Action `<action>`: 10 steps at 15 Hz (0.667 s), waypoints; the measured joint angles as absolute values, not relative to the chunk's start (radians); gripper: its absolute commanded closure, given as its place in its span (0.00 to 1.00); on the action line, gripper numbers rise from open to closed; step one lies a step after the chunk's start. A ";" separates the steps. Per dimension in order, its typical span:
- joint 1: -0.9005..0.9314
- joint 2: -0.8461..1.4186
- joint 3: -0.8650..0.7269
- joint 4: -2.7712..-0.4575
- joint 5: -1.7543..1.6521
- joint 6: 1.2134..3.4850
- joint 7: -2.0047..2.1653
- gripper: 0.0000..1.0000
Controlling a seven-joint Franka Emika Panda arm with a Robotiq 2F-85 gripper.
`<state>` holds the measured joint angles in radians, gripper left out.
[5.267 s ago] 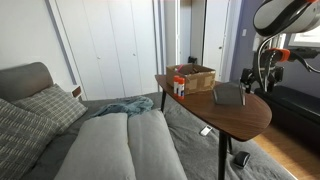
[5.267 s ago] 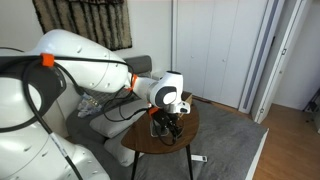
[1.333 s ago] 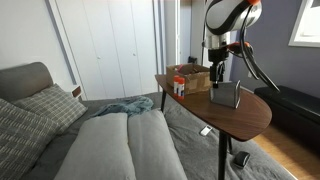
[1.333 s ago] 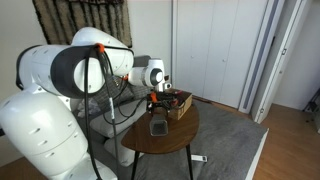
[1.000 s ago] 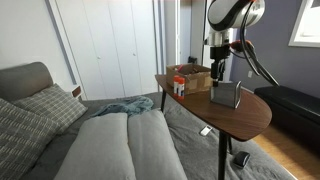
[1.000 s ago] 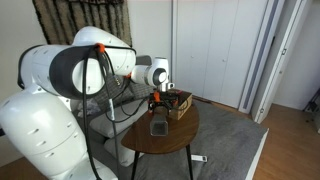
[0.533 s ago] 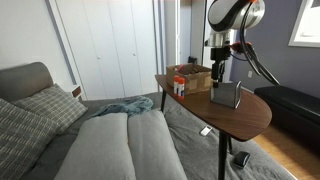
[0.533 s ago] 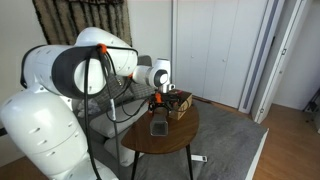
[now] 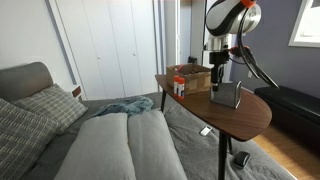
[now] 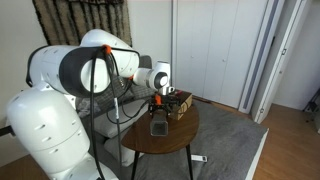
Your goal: Turn the basket upside down then put one stick of glue on top of the basket
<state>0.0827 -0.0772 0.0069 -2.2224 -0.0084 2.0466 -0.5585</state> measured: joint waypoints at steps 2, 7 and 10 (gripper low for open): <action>0.083 -0.071 0.008 -2.222 -0.008 2.047 -0.560 0.34; 0.079 -0.076 -0.001 -2.222 0.023 2.047 -0.626 0.44; 0.072 -0.097 -0.016 -2.225 0.086 2.047 -0.737 0.44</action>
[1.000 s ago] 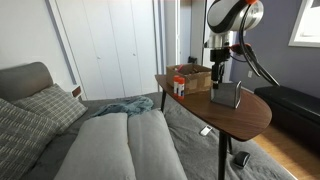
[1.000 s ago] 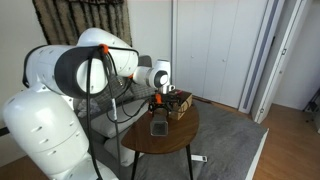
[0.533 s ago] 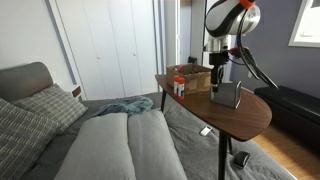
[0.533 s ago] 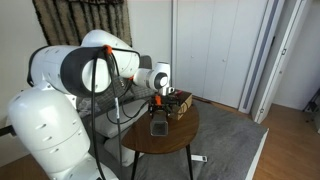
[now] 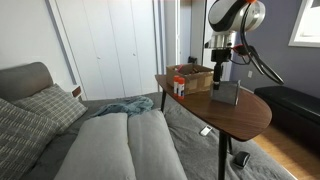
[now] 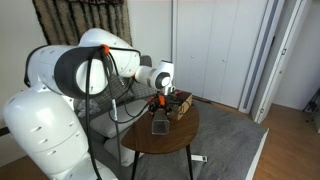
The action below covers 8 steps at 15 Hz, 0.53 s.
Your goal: Turn the basket upside down then put one stick of glue on top of the basket
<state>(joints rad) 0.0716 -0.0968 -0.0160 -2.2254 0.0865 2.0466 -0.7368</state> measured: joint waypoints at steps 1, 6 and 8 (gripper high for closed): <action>0.068 -0.108 -0.022 -2.228 0.113 2.047 -0.780 0.44; 0.064 -0.186 -0.080 -2.279 0.314 2.047 -1.054 0.44; 0.064 -0.216 -0.110 -2.312 0.399 2.047 -1.176 0.44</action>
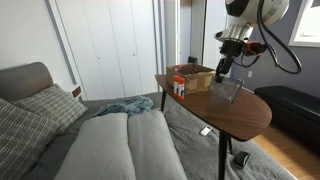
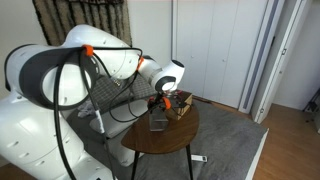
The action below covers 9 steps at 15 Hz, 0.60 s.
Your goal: Turn the basket upside down then put one stick of glue on top of the basket
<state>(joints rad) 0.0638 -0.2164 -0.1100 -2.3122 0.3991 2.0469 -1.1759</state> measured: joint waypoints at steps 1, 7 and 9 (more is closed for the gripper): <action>0.064 -0.230 -0.126 -2.330 0.442 2.048 -1.237 0.44; 0.063 -0.279 -0.189 -2.430 0.710 2.088 -1.557 0.44; 0.063 -0.284 -0.194 -2.455 0.797 2.109 -1.651 0.44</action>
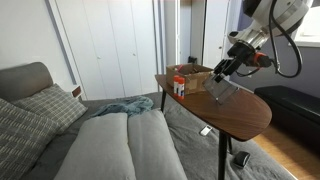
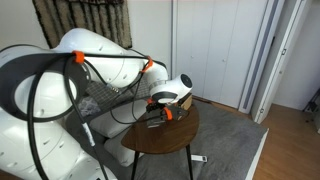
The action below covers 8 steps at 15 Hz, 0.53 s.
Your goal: Turn the basket upside down then put one stick of glue on top of the basket
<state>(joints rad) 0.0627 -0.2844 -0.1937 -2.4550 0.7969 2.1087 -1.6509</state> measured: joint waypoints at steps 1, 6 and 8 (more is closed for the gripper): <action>0.061 -0.285 -0.196 -2.466 0.839 2.114 -1.697 0.44; 0.021 -0.287 -0.197 -2.508 0.990 2.117 -1.885 0.44; -0.004 -0.289 -0.197 -2.518 1.017 2.116 -1.931 0.28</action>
